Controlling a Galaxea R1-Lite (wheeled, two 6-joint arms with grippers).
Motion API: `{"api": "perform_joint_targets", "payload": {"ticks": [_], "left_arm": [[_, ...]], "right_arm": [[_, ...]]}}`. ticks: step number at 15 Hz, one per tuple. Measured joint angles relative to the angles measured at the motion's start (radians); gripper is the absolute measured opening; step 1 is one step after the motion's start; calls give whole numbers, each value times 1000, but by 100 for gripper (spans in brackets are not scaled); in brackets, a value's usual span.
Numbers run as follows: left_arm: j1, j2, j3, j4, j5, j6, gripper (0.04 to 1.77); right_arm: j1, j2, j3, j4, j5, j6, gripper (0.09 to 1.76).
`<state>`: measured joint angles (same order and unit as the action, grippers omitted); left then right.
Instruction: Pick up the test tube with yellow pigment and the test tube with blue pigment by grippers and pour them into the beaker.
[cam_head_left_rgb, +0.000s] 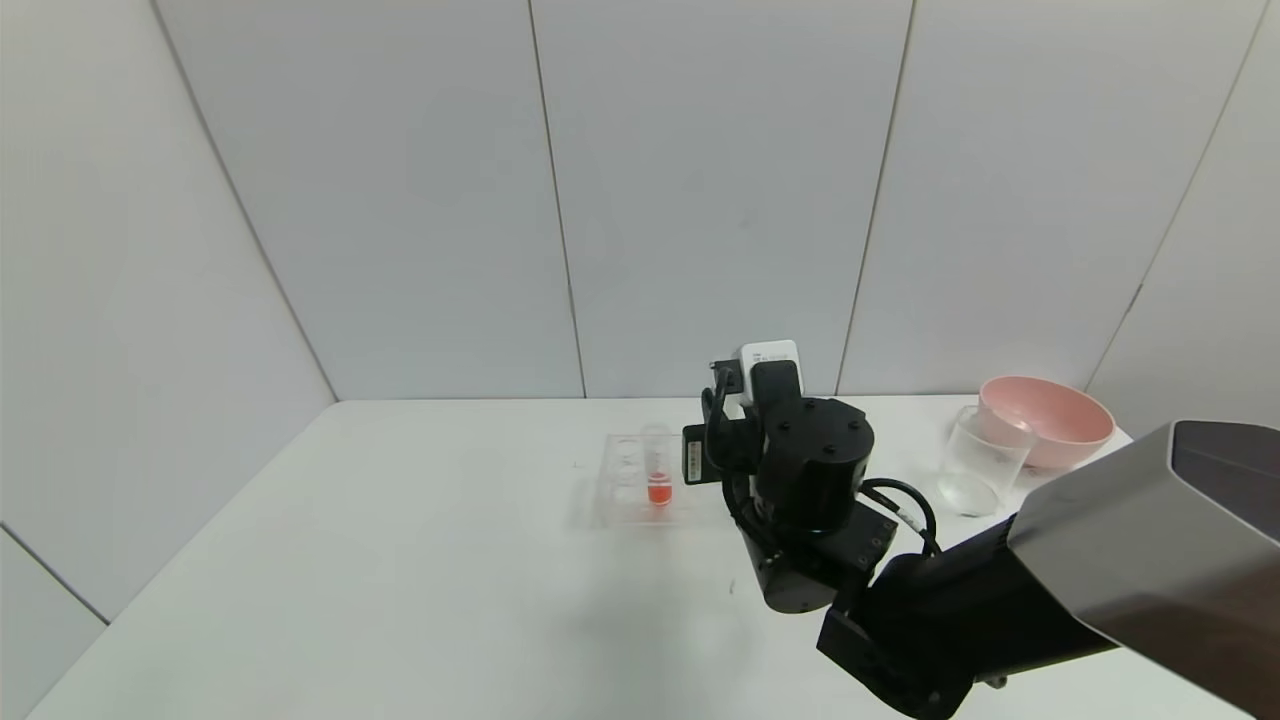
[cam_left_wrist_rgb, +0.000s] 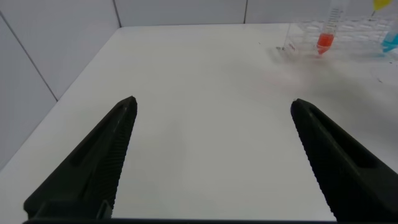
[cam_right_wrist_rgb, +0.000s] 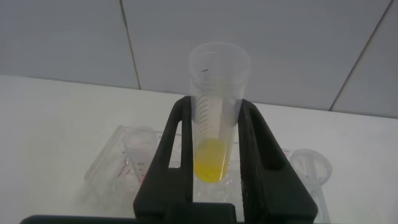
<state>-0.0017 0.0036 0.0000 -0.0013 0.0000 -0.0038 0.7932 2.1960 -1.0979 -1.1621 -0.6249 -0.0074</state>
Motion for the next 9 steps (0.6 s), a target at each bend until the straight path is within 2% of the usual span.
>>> {"api": "perform_joint_targets", "payload": {"ticks": [2, 4, 6, 9], "left_arm": [[0, 0, 0, 0, 0, 0, 176], [0, 0, 0, 0, 0, 0, 176], [0, 0, 0, 0, 0, 0, 176], [0, 0, 0, 0, 0, 0, 176]], "right_arm": [[-6, -20, 26, 2, 41, -13, 49], [-16, -62, 85, 22, 122, -35, 49], [-42, -139, 160, 68, 243, -49, 49], [-126, -290, 282, 154, 492, -54, 49]]}}
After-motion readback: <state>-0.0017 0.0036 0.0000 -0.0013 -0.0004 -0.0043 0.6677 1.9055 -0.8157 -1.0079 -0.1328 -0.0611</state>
